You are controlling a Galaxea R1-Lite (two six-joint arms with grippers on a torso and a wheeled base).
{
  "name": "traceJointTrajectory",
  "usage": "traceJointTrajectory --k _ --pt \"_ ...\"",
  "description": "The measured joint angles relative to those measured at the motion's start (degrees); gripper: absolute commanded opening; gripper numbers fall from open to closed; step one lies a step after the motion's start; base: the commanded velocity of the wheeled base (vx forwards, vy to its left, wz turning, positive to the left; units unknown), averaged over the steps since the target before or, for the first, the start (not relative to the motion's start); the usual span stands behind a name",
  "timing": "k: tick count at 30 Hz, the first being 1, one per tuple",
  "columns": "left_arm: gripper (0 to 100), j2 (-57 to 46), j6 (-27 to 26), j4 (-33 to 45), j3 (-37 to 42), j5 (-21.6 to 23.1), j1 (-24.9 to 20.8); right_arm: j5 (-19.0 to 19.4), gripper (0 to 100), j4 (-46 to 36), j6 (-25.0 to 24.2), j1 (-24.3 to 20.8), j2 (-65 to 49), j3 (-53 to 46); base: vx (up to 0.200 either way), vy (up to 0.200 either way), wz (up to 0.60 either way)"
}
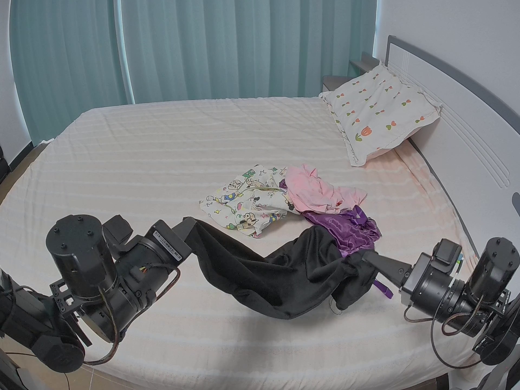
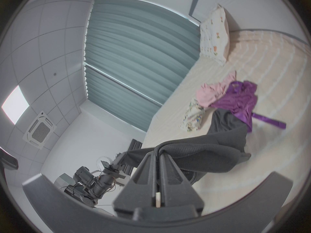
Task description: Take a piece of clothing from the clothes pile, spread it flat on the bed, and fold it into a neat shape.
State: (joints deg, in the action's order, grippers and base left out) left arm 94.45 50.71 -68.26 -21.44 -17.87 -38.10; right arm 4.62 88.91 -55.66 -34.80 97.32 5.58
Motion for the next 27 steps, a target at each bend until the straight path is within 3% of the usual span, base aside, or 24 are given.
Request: traceJointTrajectory --k 6,15,27 --pt "0 -0.5 2.8 -0.2 2.8 0.1 -1.7 0.0 0 0.0 -2.6 -1.6 1.4 -2.7 0.0 0.0 0.0" --pt "0 -0.5 8.0 -0.3 5.2 0.7 -2.2 -2.7 0 0.1 -3.8 -2.3 1.2 -4.5 -0.2 0.0 0.0" --pt "0 -0.5 10.7 -0.3 6.3 1.3 -2.5 -5.0 0 0.1 -4.2 -5.0 1.7 -4.6 0.0 0.0 0.0"
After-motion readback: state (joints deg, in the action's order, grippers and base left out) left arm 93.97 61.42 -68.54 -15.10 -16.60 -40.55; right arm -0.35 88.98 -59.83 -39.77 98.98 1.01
